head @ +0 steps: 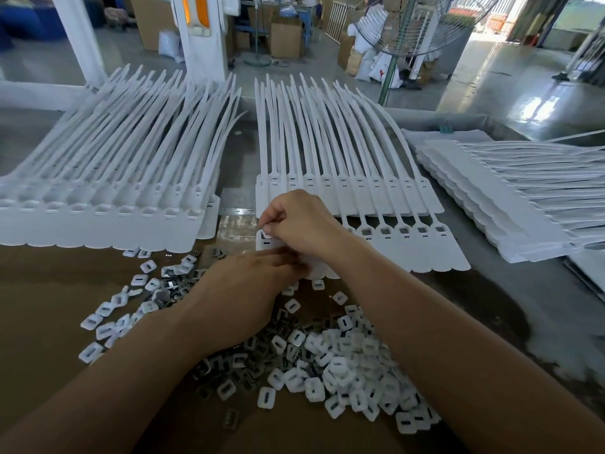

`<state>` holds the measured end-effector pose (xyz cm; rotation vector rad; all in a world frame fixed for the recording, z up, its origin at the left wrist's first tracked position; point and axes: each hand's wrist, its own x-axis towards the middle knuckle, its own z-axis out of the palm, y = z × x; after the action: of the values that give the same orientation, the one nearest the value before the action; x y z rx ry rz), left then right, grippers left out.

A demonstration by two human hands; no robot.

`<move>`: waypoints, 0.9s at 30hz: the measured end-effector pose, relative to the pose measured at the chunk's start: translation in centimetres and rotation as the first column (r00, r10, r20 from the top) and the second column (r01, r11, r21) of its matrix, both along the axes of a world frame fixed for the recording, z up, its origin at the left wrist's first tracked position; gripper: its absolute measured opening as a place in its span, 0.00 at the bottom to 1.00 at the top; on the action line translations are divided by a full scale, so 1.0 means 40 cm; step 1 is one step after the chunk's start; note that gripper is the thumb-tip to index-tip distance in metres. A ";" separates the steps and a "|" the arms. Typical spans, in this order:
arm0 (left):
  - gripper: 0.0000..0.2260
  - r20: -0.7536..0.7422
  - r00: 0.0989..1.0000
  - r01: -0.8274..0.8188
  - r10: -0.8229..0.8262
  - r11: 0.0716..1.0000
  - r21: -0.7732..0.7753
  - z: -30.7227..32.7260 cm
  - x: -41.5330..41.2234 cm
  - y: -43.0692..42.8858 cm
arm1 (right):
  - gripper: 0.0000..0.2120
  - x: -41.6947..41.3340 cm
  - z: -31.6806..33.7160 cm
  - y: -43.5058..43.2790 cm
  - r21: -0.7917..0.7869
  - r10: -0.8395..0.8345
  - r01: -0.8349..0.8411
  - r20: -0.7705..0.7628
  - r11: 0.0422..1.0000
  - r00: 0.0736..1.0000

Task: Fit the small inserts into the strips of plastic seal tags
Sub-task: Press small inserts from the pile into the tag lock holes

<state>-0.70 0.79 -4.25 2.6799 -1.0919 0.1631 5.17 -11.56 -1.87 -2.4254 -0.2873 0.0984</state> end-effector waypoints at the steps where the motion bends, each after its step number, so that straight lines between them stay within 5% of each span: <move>1: 0.26 0.003 1.000 0.001 -0.001 1.000 -0.001 -0.001 -0.001 0.001 | 0.05 0.000 0.000 0.001 -0.002 0.000 0.000 -0.002 1.000 1.000; 14: 0.25 -0.001 1.000 0.005 -0.005 1.000 -0.012 -0.001 -0.001 0.003 | 0.06 0.000 -0.003 -0.011 -0.049 0.038 -0.035 0.057 0.998 0.998; 27: 0.28 -0.023 1.000 -0.002 0.003 1.000 0.018 0.000 0.005 -0.002 | 0.16 -0.019 0.012 -0.027 -0.268 0.211 -0.191 0.047 0.944 0.976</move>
<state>-0.51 0.73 -4.23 2.6928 -1.0883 0.1233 4.42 -12.64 -1.39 -2.6592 -0.5902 0.1443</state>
